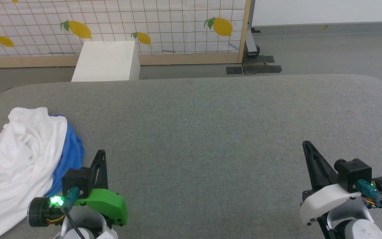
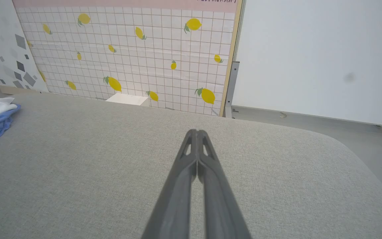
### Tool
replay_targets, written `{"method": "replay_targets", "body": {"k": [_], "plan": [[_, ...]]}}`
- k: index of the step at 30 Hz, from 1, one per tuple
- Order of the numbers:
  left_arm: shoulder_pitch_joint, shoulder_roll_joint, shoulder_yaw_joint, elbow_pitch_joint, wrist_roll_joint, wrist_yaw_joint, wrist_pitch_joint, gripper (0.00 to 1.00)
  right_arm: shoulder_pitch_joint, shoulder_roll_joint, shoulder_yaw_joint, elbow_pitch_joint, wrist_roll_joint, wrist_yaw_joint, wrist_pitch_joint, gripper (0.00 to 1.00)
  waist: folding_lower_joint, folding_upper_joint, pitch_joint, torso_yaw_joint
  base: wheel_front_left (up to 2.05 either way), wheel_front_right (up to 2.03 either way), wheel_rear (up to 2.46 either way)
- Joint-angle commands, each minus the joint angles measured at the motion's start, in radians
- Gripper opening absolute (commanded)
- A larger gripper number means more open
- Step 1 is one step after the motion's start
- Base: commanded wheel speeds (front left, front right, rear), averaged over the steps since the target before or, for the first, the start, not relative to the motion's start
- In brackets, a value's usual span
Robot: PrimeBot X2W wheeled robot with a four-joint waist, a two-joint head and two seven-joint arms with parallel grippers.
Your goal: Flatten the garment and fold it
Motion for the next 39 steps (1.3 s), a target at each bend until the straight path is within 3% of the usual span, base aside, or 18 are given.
{"method": "replay_targets", "body": {"k": [1,18,19,39], "plan": [[0.012,-0.004,0.003,-0.003,0.013,-0.001,0.001,0.0,0.012,0.001,0.0,-0.005,-0.006,-0.002,0.0,0.0,0.0,0.0,0.0,0.0,0.0,0.0,0.0],[0.012,-0.004,0.003,-0.003,0.013,-0.001,0.001,0.0,0.012,0.001,0.0,-0.005,-0.006,-0.002,0.0,0.0,0.0,0.0,0.0,0.0,0.0,0.0,0.0],[0.0,0.0,0.0,0.0,-0.001,0.0,0.0,1.0,0.0,0.0,0.0,0.0,0.0,0.0,0.0,1.0,0.0,0.0,0.0,0.0,0.0,0.0,0.0],[0.0,-0.001,-0.019,0.02,-0.033,0.015,-0.036,1.0,0.007,0.0,-0.015,0.038,0.035,0.0,-0.036,1.0,0.0,0.0,0.0,0.006,0.0,0.0,0.0]]}}
